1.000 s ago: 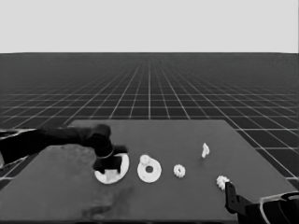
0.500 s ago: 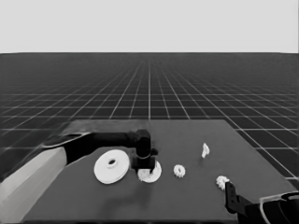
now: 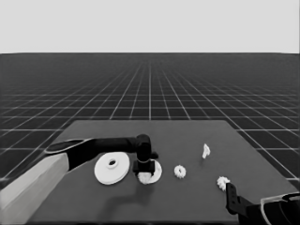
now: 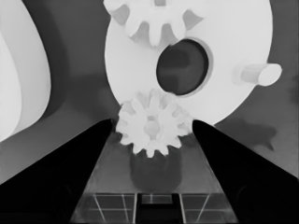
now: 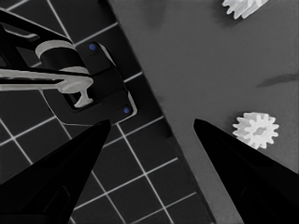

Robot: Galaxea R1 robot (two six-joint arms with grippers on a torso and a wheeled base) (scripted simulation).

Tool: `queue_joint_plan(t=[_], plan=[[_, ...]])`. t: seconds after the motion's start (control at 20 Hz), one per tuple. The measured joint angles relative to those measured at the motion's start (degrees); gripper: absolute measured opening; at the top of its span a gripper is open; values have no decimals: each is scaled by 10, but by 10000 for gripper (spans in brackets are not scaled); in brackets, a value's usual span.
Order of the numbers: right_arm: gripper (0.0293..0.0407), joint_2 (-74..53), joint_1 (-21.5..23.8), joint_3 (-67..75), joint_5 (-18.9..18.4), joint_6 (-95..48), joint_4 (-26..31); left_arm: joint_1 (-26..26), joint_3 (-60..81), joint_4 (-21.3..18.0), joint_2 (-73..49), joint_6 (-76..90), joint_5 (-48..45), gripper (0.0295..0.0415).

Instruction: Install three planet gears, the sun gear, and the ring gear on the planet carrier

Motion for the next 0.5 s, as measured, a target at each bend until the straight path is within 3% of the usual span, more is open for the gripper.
queue_joint_plan(t=[0.1, 0.4, 0.5], plan=[[385, 0, 0, 0, 0, 0, 0, 0, 0, 0, 0, 0, 0, 383], [385, 0, 0, 0, 0, 0, 0, 0, 0, 0, 0, 0, 0, 385], [385, 0, 0, 0, 0, 0, 0, -61, 44, -60, -9, -31, 17, 385]])
